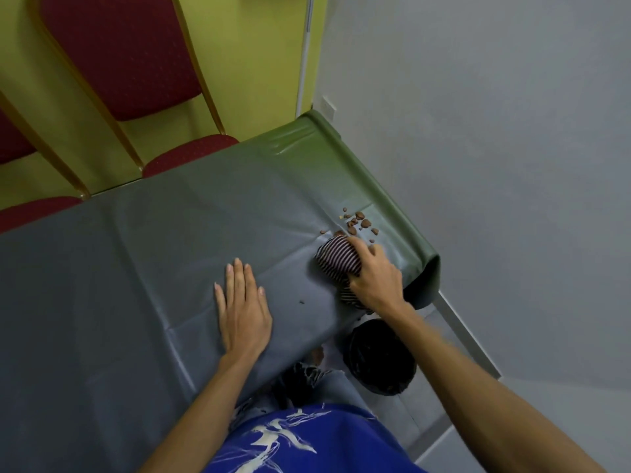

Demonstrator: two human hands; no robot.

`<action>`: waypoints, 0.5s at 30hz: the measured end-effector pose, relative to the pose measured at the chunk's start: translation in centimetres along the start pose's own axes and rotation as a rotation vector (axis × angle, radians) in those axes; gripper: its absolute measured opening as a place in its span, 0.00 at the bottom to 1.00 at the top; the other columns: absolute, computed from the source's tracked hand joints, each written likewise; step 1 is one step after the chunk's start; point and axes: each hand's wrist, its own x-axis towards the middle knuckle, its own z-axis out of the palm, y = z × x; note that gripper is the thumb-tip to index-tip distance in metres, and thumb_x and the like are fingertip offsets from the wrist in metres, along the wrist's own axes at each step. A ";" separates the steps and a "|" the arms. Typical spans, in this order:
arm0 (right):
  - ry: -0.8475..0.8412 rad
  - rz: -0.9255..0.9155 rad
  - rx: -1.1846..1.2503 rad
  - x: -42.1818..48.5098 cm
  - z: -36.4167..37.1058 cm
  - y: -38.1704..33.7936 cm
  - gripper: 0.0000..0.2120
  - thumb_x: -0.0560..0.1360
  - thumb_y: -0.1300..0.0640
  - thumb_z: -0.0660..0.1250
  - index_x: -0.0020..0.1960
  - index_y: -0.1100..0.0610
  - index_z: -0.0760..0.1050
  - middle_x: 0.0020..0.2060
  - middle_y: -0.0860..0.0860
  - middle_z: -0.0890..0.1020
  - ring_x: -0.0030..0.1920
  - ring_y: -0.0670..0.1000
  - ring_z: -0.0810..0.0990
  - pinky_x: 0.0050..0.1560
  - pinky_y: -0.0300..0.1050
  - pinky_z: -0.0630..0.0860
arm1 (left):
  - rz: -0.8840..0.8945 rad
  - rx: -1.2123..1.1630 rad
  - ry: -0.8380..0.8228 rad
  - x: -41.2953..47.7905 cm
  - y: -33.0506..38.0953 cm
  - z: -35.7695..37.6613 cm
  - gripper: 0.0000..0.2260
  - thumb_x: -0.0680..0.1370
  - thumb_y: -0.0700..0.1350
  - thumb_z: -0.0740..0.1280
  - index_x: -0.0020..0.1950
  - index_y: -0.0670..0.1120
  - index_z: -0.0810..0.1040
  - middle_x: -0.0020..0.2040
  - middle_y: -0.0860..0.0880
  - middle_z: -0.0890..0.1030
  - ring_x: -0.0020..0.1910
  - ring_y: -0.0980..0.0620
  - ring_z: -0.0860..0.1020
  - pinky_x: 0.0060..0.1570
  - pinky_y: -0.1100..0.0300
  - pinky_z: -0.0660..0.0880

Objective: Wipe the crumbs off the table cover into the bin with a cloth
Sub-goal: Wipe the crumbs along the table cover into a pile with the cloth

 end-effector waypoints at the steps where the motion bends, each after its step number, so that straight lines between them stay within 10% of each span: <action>1: 0.015 0.020 0.001 0.5 -0.4 0.6 0.37 0.71 0.57 0.67 0.75 0.40 0.59 0.59 0.52 0.73 0.53 0.62 0.79 0.49 0.54 0.77 | 0.003 -0.001 0.000 0.0 -0.1 0.0 0.27 0.82 0.50 0.46 0.78 0.38 0.59 0.80 0.43 0.56 0.80 0.46 0.52 0.77 0.43 0.49; 10: 0.162 -0.005 0.287 -0.6 -0.8 -1.2 0.35 0.69 0.58 0.71 0.72 0.41 0.65 0.61 0.49 0.76 0.59 0.54 0.76 0.56 0.52 0.77 | -0.020 -0.035 0.000 0.5 0.4 0.0 0.27 0.81 0.48 0.47 0.77 0.37 0.60 0.80 0.42 0.56 0.80 0.45 0.52 0.76 0.43 0.46; 15: -0.028 -0.139 0.362 -5.0 2.2 -7.7 0.35 0.69 0.57 0.71 0.72 0.41 0.62 0.59 0.48 0.75 0.57 0.51 0.76 0.56 0.48 0.77 | -0.014 -0.022 -0.017 1.1 -0.3 0.0 0.29 0.78 0.47 0.49 0.79 0.39 0.57 0.80 0.44 0.54 0.80 0.47 0.49 0.77 0.45 0.42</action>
